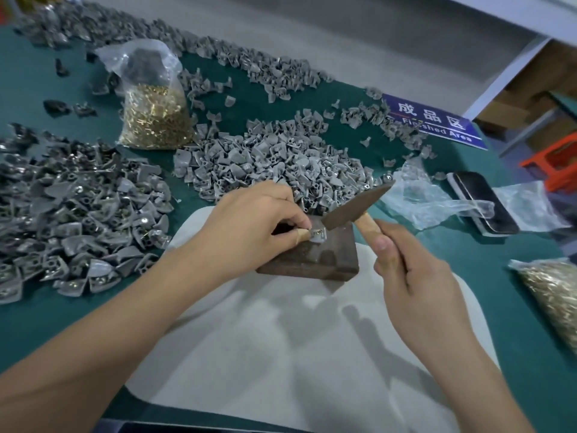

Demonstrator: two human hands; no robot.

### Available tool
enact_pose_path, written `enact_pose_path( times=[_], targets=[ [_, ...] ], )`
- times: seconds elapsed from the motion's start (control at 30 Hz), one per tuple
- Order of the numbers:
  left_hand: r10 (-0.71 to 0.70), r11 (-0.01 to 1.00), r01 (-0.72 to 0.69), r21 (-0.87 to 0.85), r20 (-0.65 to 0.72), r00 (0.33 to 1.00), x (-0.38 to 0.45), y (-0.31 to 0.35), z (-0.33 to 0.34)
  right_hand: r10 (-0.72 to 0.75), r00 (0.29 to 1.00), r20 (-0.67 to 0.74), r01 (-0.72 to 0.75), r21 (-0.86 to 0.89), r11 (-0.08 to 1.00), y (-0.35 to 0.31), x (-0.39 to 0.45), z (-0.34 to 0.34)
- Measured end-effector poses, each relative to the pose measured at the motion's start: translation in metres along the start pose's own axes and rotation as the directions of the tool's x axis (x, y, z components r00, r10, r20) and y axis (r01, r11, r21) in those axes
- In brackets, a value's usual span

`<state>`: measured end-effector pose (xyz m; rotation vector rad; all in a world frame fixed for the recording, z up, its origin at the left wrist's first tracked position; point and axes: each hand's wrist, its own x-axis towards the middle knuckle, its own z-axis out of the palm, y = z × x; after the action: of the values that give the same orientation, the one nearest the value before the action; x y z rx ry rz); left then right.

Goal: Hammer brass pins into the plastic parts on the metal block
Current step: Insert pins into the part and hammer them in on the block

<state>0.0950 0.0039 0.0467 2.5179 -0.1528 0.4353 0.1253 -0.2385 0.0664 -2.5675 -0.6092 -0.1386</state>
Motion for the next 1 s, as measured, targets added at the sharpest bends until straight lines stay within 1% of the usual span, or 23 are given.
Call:
enact_pose_path(
  times=[0.1, 0.17, 0.23, 0.3, 0.37, 0.43, 0.53, 0.63, 0.73, 0.77, 0.83, 0.87, 0.93, 0.97, 1.0],
  targets=[
    [-0.024, 1.000, 0.024, -0.006, 0.000, 1.000, -0.001, -0.001, 0.000, 0.000, 0.999, 0.044, 0.002, -0.030, 1.000, 0.001, 0.003, 0.001],
    [-0.034, 0.999, 0.034, -0.001, 0.004, 0.999, -0.001, 0.000, 0.000, -0.014, 1.000, -0.009, 0.014, -0.053, 0.998, 0.002, 0.004, 0.001],
    [-0.039, 0.999, 0.039, 0.005, 0.011, 0.999, -0.001, 0.000, 0.000, -0.011, 0.999, -0.047, 0.010, -0.031, 0.999, 0.000, 0.002, 0.002],
    [-0.039, 0.999, 0.039, 0.012, 0.001, 0.999, -0.001, 0.000, 0.000, -0.023, 1.000, 0.003, 0.023, -0.047, 0.999, -0.003, 0.001, 0.002],
    [-0.031, 0.999, 0.032, 0.027, -0.007, 0.999, -0.001, 0.000, 0.001, -0.041, 0.999, -0.003, 0.041, -0.079, 0.996, -0.003, 0.001, 0.003],
    [-0.026, 0.999, 0.027, 0.033, -0.014, 1.000, -0.002, 0.000, 0.001, -0.029, 0.998, -0.054, 0.027, -0.037, 0.999, -0.004, 0.001, 0.003],
    [-0.025, 0.999, 0.027, 0.039, -0.030, 0.999, -0.002, 0.001, 0.002, -0.027, 1.000, -0.009, 0.027, 0.009, 1.000, -0.005, -0.002, 0.006],
    [-0.026, 0.998, 0.027, 0.050, -0.020, 0.999, -0.002, 0.001, 0.001, -0.011, 0.997, -0.072, 0.014, 0.045, 0.999, -0.004, 0.000, 0.004],
    [-0.027, 0.997, 0.028, 0.069, -0.018, 0.999, -0.002, 0.000, 0.001, -0.026, 1.000, -0.013, 0.026, -0.033, 0.999, -0.004, 0.002, 0.001],
    [-0.023, 0.997, 0.024, 0.074, -0.021, 1.000, -0.002, 0.000, 0.002, -0.022, 1.000, -0.022, 0.021, -0.039, 0.999, -0.005, 0.002, 0.001],
    [-0.016, 0.997, 0.018, 0.078, -0.023, 1.000, -0.002, 0.000, 0.002, 0.009, 0.996, -0.093, -0.008, 0.018, 1.000, -0.006, 0.001, 0.001],
    [-0.014, 0.997, 0.016, 0.081, -0.025, 1.000, -0.001, 0.000, 0.002, 0.017, 0.995, -0.100, -0.014, 0.034, 0.999, -0.007, 0.000, 0.000],
    [-0.015, 0.996, 0.018, 0.086, -0.033, 0.999, -0.002, -0.001, 0.002, 0.005, 0.999, -0.035, -0.006, -0.013, 1.000, -0.009, -0.002, 0.001],
    [-0.016, 0.996, 0.019, 0.087, -0.040, 0.999, -0.002, -0.001, 0.003, 0.000, 1.000, -0.025, -0.001, -0.028, 1.000, -0.009, -0.003, 0.001],
    [-0.016, 0.996, 0.020, 0.089, -0.044, 0.999, -0.003, -0.001, 0.003, 0.009, 0.999, -0.047, -0.010, -0.016, 1.000, -0.009, -0.004, 0.001]
  ],
)
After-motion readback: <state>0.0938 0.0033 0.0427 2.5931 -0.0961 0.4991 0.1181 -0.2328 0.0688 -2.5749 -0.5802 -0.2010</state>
